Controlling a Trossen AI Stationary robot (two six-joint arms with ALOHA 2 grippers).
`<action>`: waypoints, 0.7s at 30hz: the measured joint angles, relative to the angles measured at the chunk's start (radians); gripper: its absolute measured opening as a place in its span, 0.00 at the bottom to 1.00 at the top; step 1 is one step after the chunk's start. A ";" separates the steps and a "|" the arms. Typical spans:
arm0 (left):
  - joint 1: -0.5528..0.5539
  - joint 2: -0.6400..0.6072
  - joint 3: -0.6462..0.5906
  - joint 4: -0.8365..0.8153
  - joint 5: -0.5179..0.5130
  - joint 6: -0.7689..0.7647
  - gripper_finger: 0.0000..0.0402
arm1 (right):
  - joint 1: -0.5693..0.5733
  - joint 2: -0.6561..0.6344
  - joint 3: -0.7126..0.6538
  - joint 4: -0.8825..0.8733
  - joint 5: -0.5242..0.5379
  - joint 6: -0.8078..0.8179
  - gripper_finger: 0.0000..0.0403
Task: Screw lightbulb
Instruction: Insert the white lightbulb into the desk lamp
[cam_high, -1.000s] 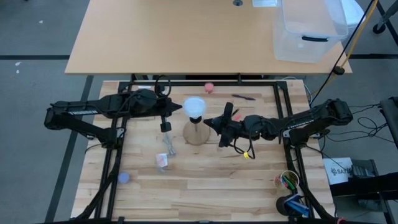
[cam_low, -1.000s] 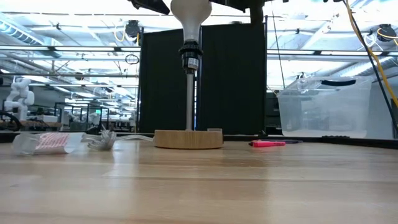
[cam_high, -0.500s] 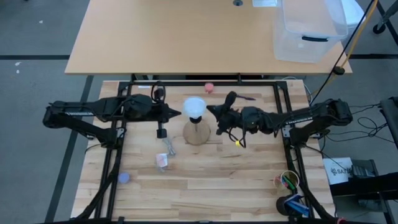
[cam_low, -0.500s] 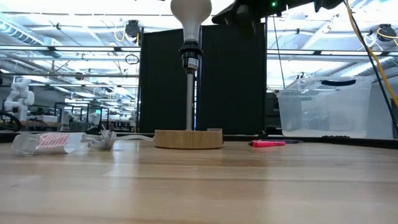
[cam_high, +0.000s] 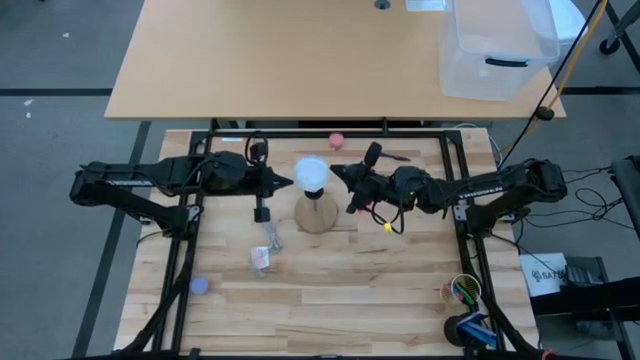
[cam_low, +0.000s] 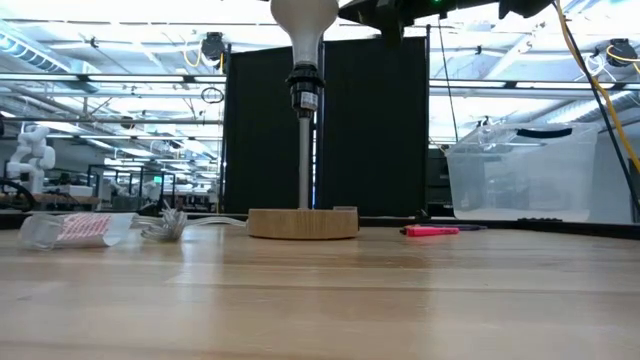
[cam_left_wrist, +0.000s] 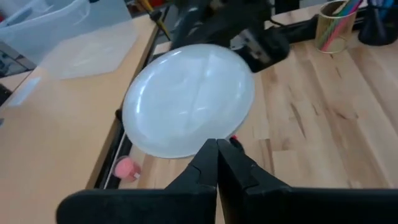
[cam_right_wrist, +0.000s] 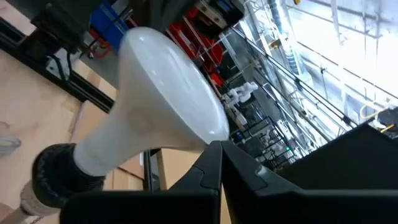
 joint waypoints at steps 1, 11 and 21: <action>0.007 0.000 0.000 0.000 0.000 0.000 0.00 | 0.004 0.000 0.000 -0.002 0.002 -0.002 0.00; 0.050 -0.001 0.000 -0.001 -0.001 0.000 0.00 | 0.038 -0.001 0.000 -0.004 0.005 -0.011 0.00; 0.053 0.036 0.000 -0.008 -0.065 -0.015 0.00 | 0.091 0.002 0.000 -0.038 -0.016 0.002 0.00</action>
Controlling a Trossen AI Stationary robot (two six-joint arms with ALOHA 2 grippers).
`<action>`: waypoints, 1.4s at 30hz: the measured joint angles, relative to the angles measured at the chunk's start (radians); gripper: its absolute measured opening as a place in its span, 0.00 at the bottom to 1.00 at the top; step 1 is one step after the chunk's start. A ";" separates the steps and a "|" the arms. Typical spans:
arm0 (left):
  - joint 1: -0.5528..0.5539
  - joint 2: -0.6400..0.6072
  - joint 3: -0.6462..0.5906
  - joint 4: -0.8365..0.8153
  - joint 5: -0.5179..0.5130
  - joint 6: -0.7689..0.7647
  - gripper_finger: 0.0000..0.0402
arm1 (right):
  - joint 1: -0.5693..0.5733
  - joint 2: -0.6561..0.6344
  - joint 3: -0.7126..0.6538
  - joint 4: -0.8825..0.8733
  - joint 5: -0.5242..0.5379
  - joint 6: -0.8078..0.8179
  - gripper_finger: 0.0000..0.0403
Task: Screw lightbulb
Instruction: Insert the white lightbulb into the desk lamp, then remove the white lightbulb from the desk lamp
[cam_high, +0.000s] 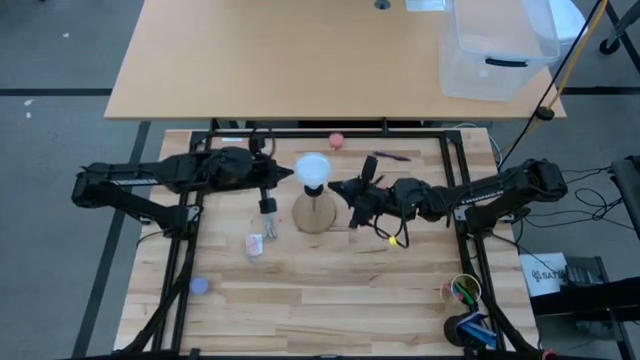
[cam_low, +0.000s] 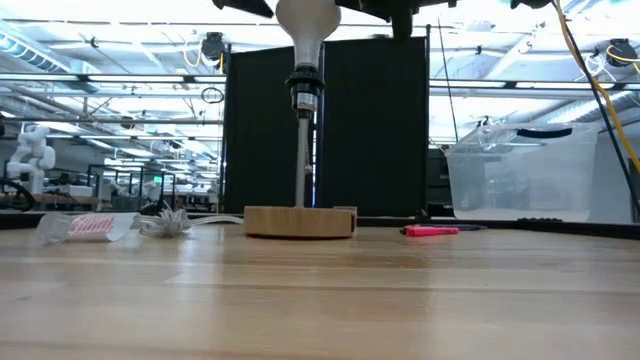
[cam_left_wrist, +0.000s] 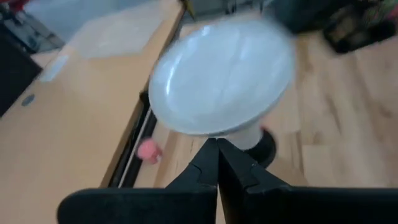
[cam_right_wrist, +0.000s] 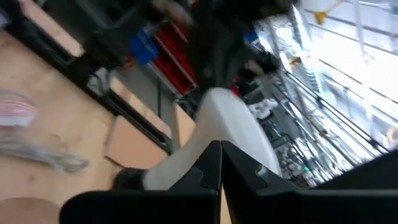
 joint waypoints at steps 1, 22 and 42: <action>0.001 0.003 -0.002 -0.005 -0.002 0.000 0.00 | 0.009 0.000 0.000 -0.009 0.000 0.005 0.00; -0.126 -0.216 0.000 0.011 -0.046 0.072 0.00 | 0.076 -0.001 0.000 -0.514 0.005 0.592 0.00; -0.155 -0.620 -0.505 0.385 -0.081 -0.025 0.00 | 0.089 -0.707 -0.324 -0.406 -0.046 0.500 0.00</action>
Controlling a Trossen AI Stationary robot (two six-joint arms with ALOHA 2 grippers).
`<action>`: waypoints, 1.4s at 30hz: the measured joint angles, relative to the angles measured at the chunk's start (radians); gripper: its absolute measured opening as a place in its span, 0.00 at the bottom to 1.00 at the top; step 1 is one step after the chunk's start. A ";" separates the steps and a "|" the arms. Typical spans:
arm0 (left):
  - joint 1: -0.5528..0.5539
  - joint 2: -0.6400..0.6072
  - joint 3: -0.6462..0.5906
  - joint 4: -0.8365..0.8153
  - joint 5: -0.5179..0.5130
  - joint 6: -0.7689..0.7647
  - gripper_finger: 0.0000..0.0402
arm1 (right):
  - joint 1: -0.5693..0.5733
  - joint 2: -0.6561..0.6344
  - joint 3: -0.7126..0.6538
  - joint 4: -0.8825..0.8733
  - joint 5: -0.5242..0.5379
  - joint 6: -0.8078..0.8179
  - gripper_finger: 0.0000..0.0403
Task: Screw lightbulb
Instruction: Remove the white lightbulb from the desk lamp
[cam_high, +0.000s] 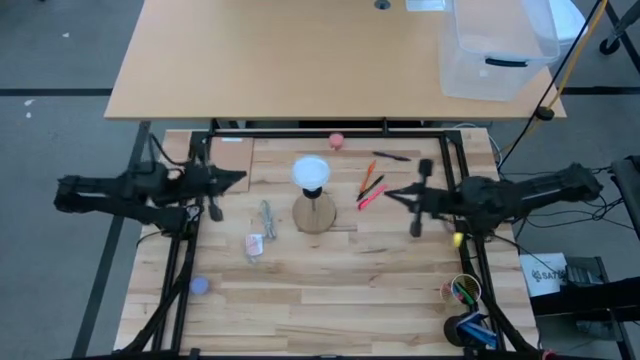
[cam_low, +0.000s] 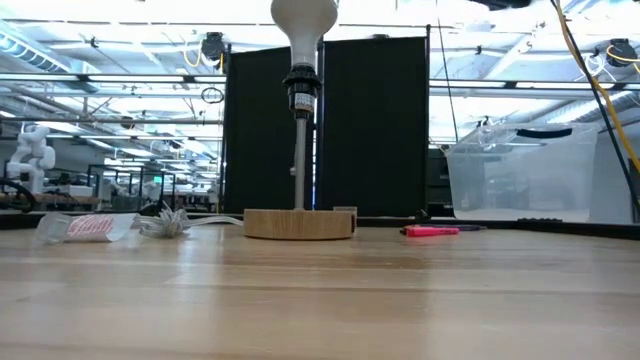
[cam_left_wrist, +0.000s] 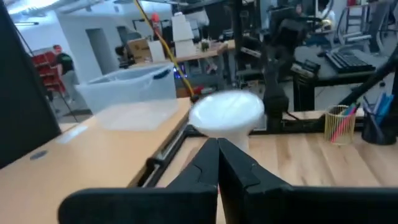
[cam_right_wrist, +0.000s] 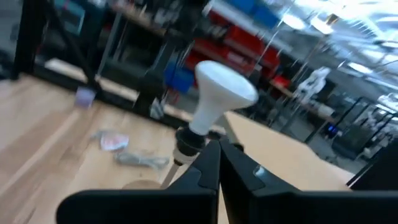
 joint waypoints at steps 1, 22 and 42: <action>0.000 0.001 -0.038 0.031 0.001 -0.002 0.00 | 0.000 -0.052 -0.045 0.023 0.000 0.008 0.00; 0.037 -0.066 -0.516 0.434 0.019 -0.105 0.00 | -0.026 -0.409 -0.521 0.249 -0.238 0.141 0.00; 0.093 -0.452 -0.606 0.124 0.207 -0.184 0.00 | -0.102 -0.666 -0.521 -0.091 -0.288 0.226 0.00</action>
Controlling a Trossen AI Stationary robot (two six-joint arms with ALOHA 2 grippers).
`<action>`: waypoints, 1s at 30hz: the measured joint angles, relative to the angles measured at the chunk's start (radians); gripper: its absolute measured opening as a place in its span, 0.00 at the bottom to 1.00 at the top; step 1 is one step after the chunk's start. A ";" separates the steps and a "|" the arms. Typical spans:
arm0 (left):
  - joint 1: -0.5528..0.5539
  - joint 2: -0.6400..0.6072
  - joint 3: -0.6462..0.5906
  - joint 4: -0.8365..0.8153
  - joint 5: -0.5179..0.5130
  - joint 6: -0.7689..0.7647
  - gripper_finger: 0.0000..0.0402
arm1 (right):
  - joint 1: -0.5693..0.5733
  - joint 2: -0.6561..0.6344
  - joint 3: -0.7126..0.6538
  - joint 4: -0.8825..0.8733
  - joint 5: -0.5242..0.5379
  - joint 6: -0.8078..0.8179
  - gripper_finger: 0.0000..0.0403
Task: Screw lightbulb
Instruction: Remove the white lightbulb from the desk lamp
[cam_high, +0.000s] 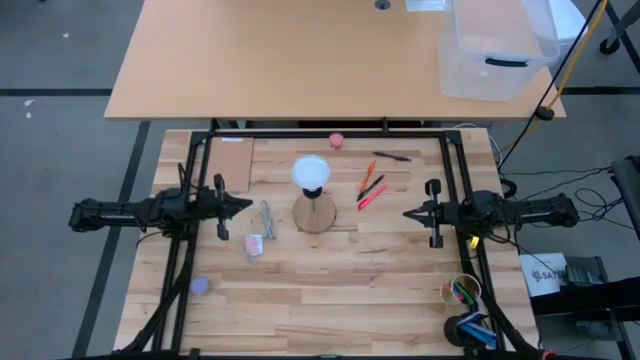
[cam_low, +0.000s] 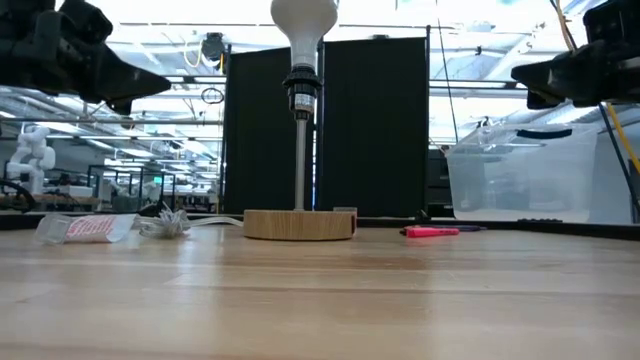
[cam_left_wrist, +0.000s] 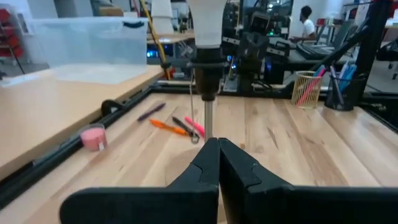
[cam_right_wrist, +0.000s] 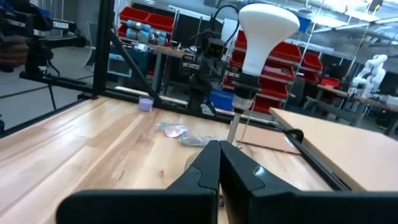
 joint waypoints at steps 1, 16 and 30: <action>0.000 0.000 0.000 -0.009 0.000 -0.001 0.00 | 0.000 0.000 0.000 -0.008 0.000 0.004 0.00; 0.001 -0.037 -0.074 0.053 0.056 -0.024 0.00 | -0.025 0.001 0.001 -0.038 0.000 -0.005 0.00; 0.001 -0.037 -0.074 0.067 0.022 -0.050 0.00 | -0.025 0.002 -0.001 0.019 0.063 0.043 0.00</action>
